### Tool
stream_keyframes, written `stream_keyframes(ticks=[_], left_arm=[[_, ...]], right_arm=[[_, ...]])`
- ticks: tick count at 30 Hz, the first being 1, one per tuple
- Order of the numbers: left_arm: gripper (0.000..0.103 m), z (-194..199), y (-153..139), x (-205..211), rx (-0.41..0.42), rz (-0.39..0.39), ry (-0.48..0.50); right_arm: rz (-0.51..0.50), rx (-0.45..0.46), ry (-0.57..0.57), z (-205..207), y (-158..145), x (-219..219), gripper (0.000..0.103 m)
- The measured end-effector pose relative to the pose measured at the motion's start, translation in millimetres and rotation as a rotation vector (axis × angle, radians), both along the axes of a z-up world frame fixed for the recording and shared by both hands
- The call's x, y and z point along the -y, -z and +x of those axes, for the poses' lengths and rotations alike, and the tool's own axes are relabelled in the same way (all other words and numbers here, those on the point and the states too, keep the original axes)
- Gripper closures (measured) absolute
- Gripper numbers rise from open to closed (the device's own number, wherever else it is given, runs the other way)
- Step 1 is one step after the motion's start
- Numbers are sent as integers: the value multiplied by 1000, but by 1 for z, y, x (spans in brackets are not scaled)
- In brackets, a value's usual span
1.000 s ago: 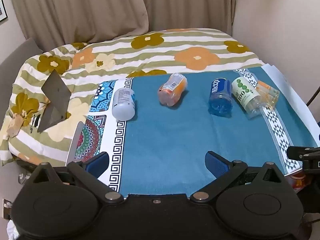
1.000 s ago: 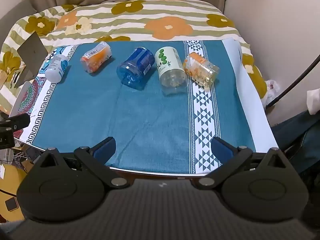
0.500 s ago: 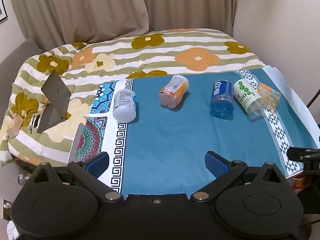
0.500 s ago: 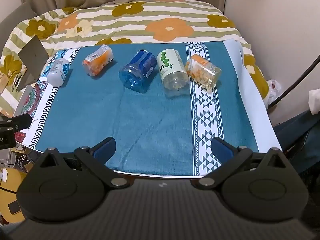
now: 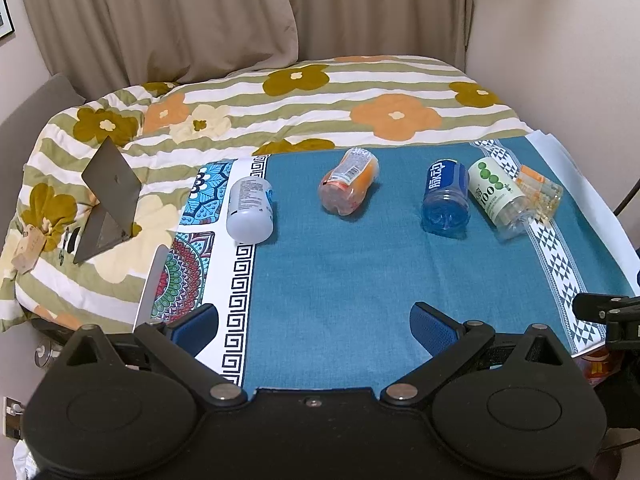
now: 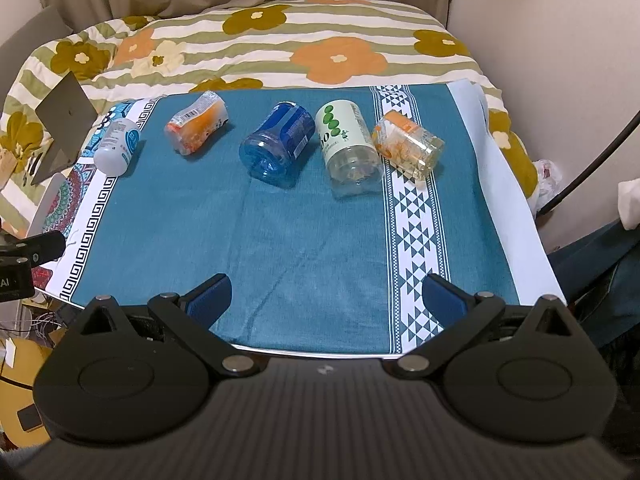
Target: Flip cup upright
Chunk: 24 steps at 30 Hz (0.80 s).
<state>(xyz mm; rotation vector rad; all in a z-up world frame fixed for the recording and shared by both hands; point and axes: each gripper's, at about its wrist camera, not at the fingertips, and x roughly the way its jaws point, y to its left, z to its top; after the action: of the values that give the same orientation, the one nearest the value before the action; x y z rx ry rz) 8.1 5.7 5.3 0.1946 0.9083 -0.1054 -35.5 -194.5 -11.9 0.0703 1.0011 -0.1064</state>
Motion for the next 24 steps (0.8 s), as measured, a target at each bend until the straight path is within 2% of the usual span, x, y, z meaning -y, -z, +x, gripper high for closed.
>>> stream_keyframes(ticks=[24], left_arm=[[0, 1, 0, -7, -6, -16, -14]], right_arm=[[13, -17, 4, 6, 3, -3, 0]])
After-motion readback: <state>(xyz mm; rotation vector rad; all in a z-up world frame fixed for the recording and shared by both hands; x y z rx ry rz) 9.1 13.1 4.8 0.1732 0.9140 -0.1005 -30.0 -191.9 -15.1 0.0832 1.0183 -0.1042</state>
